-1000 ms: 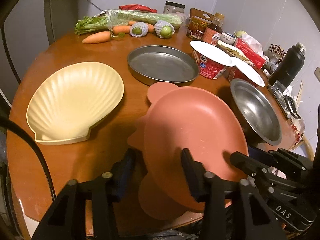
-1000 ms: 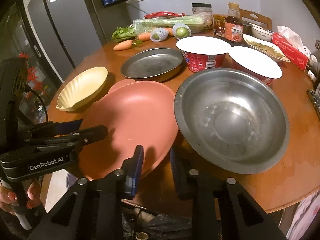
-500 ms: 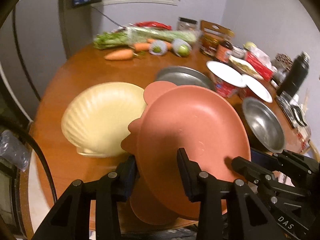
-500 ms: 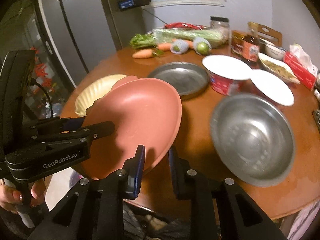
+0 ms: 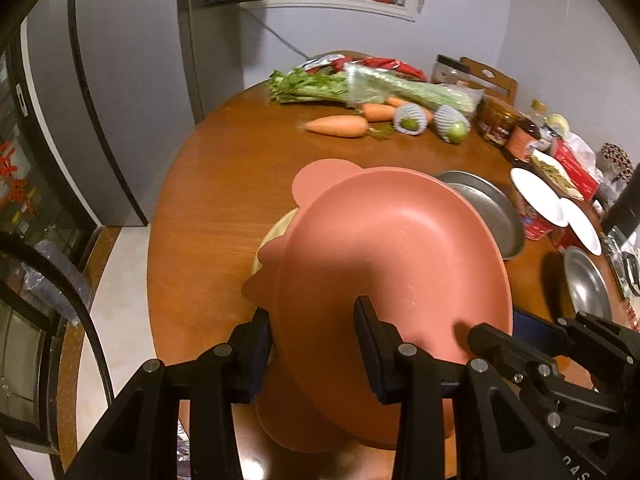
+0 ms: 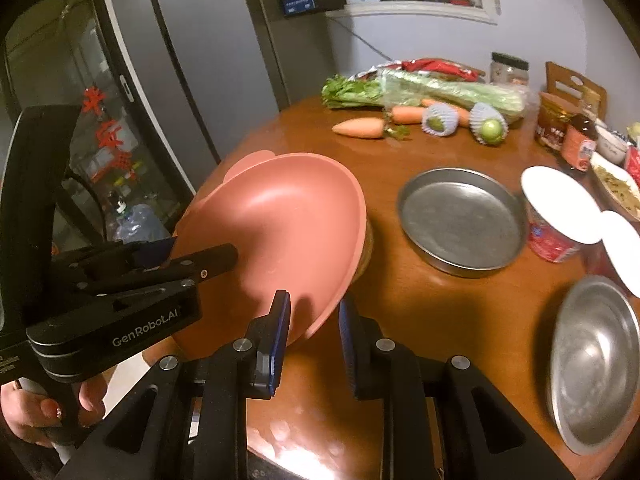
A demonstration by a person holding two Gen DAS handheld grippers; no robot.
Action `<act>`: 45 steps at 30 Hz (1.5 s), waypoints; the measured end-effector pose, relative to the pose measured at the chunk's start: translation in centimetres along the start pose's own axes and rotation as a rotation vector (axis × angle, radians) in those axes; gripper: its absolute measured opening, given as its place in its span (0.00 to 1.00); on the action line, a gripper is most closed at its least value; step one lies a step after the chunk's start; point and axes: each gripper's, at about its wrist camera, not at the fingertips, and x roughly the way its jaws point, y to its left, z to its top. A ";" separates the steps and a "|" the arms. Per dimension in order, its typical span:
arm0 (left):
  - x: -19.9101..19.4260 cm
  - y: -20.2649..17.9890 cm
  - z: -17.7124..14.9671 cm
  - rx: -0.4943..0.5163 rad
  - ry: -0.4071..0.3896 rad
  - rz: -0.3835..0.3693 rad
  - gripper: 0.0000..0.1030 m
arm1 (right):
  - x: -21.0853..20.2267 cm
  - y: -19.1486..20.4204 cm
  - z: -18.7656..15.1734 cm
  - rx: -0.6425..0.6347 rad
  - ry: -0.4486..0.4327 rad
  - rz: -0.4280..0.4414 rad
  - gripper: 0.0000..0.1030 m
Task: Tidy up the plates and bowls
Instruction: 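Lift the pink plate and lower it onto the cream shell plate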
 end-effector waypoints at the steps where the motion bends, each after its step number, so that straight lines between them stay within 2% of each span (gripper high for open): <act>1: 0.3 0.3 0.2 -0.002 0.005 0.000 0.38 | 0.4 0.0 0.1 0.003 0.008 0.005 0.25; 21: 4.8 1.7 3.7 -0.016 0.058 0.017 0.38 | 4.7 -0.5 2.3 0.028 0.106 0.010 0.26; 35: 4.7 2.2 4.0 -0.045 0.051 0.016 0.39 | 4.8 0.5 2.4 -0.063 0.136 -0.009 0.32; 38: 4.4 2.5 4.0 -0.054 0.044 0.019 0.39 | 4.4 0.4 2.5 -0.066 0.133 0.001 0.35; 45: 3.8 2.3 4.0 -0.057 0.035 0.027 0.39 | 3.8 -0.5 2.6 -0.056 0.127 -0.009 0.35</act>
